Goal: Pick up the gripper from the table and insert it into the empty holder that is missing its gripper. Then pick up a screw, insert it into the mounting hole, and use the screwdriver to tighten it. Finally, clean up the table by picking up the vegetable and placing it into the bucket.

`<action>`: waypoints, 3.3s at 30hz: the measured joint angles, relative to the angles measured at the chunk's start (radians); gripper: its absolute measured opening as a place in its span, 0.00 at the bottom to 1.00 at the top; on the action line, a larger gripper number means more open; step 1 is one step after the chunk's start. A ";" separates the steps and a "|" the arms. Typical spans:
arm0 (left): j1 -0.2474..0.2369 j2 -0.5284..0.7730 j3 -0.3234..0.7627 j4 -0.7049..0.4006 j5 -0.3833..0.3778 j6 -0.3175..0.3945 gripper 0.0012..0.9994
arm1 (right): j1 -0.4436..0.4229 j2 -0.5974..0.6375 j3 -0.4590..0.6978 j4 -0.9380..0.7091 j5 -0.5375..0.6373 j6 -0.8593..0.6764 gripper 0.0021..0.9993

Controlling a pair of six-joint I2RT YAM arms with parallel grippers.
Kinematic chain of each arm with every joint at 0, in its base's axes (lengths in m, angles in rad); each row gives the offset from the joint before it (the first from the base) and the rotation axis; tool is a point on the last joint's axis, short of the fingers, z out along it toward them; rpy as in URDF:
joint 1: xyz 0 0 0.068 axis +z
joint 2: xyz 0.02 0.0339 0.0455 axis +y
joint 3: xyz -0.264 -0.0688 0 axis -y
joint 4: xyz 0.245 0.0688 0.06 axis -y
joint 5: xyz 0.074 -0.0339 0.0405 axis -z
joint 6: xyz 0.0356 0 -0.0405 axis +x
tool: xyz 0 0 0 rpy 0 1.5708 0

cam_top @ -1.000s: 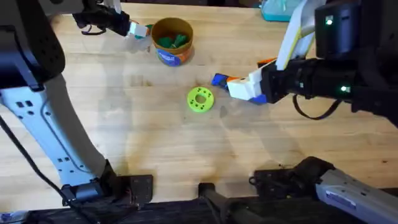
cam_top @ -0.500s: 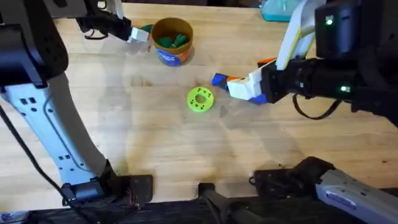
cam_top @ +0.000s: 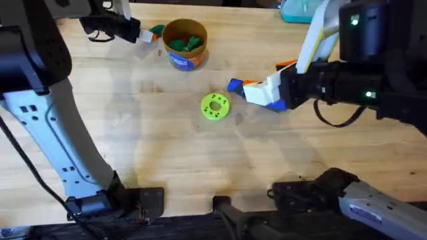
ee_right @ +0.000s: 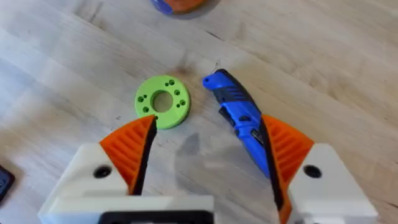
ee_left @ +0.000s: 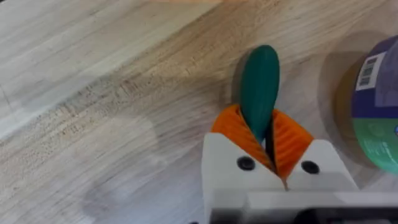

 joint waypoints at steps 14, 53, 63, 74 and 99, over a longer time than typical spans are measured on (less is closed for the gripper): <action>0.041 -0.270 0.000 -0.278 -0.034 0.029 0.03 | 0.000 0.000 0.000 0.000 0.000 0.000 0.96; -0.197 -0.553 0.001 -0.589 -0.144 0.191 0.91 | 0.000 -0.067 0.000 -0.007 0.000 0.017 0.96; -0.201 -0.851 0.003 -0.829 -0.157 0.319 0.92 | 0.000 -0.254 0.000 -0.009 -0.003 0.149 0.96; -0.264 -0.930 0.003 -0.957 -0.169 0.227 0.92 | 0.000 -0.364 0.001 -0.008 -0.003 0.169 0.96; -0.264 -0.930 0.003 -0.957 -0.169 0.227 0.92 | 0.000 -0.364 0.001 -0.008 -0.003 0.169 0.96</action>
